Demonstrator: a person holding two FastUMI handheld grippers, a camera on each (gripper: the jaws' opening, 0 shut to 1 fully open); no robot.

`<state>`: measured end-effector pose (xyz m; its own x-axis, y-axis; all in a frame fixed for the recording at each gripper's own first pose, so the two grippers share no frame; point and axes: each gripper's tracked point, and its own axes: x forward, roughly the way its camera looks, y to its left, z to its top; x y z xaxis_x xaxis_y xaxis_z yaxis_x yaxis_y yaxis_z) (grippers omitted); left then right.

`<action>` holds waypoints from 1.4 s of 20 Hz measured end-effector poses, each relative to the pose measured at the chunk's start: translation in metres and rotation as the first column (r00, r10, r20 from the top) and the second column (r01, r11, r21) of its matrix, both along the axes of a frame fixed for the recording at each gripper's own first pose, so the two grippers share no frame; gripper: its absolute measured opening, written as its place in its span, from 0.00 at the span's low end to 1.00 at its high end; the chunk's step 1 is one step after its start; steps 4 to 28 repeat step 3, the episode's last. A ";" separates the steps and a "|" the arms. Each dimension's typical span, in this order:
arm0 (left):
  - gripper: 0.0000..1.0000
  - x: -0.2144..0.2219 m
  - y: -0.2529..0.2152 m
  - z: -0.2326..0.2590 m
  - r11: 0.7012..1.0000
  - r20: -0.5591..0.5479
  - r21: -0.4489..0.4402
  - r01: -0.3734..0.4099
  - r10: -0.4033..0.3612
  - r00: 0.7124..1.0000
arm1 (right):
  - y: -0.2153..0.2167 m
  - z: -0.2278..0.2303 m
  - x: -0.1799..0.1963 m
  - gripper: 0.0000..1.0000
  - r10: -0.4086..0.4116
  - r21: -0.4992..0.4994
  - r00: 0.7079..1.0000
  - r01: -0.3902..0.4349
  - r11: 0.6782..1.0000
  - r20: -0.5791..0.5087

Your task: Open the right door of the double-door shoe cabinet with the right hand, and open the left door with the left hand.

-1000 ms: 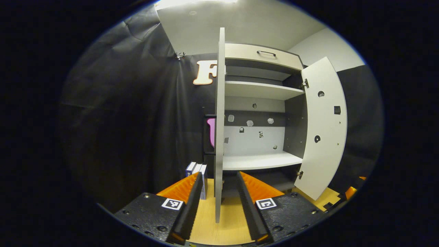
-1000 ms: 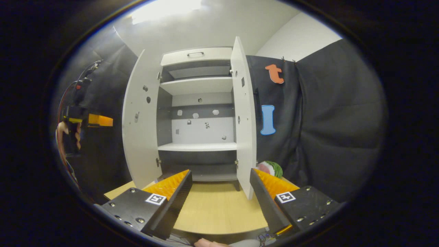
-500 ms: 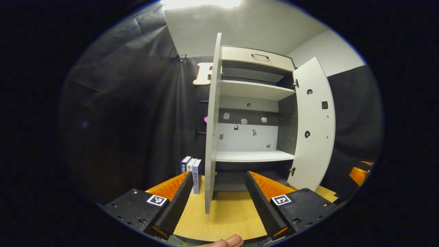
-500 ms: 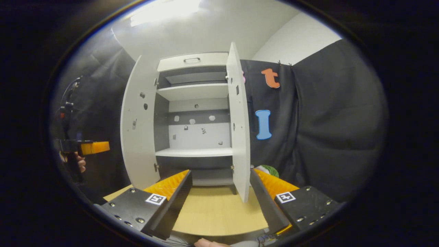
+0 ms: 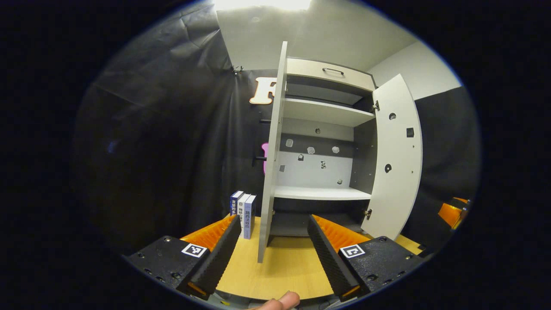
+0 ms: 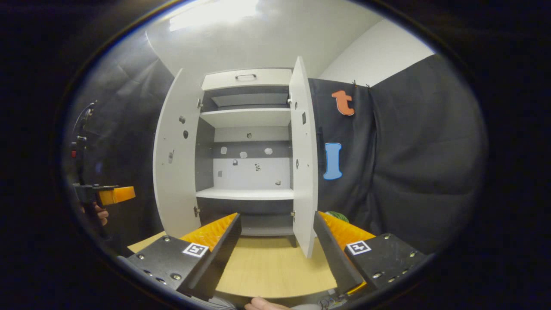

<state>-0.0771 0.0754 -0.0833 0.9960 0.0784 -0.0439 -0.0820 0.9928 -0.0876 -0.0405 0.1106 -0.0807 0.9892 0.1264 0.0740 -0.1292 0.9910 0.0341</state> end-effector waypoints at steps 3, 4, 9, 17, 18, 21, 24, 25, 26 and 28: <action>0.96 -0.002 -0.009 -0.003 1.000 0.004 -0.010 0.012 -0.011 1.000 | 0.003 0.002 -0.002 0.98 0.000 0.001 1.000 0.000 1.000 0.007; 0.96 -0.002 -0.009 -0.003 1.000 0.004 -0.010 0.012 -0.011 1.000 | 0.003 0.002 -0.002 0.98 0.000 0.001 1.000 0.000 1.000 0.007; 0.96 -0.002 -0.009 -0.003 1.000 0.004 -0.010 0.012 -0.011 1.000 | 0.003 0.002 -0.002 0.98 0.000 0.001 1.000 0.000 1.000 0.007; 0.96 -0.002 -0.009 -0.003 1.000 0.004 -0.010 0.012 -0.011 1.000 | 0.003 0.002 -0.002 0.98 0.000 0.001 1.000 0.000 1.000 0.007; 0.96 -0.002 -0.009 -0.003 1.000 0.004 -0.010 0.012 -0.011 1.000 | 0.003 0.002 -0.002 0.98 0.000 0.001 1.000 0.000 1.000 0.007; 0.96 -0.002 -0.009 -0.003 1.000 0.004 -0.010 0.012 -0.011 1.000 | 0.003 0.002 -0.002 0.98 0.000 0.001 1.000 0.000 1.000 0.007; 0.96 -0.002 -0.009 -0.003 1.000 0.004 -0.010 0.012 -0.011 1.000 | 0.003 0.002 -0.002 0.98 0.000 0.001 1.000 0.000 1.000 0.007; 0.96 -0.002 -0.009 -0.003 1.000 0.004 -0.010 0.012 -0.011 1.000 | 0.003 0.002 -0.002 0.98 0.000 0.001 1.000 0.000 1.000 0.007; 0.96 -0.002 -0.009 -0.003 1.000 0.004 -0.010 0.012 -0.011 1.000 | 0.003 0.002 -0.002 0.98 0.000 0.001 1.000 0.000 1.000 0.007; 0.96 -0.002 -0.009 -0.003 1.000 0.004 -0.010 0.012 -0.011 1.000 | 0.003 0.002 -0.002 0.98 0.000 0.001 1.000 0.000 1.000 0.007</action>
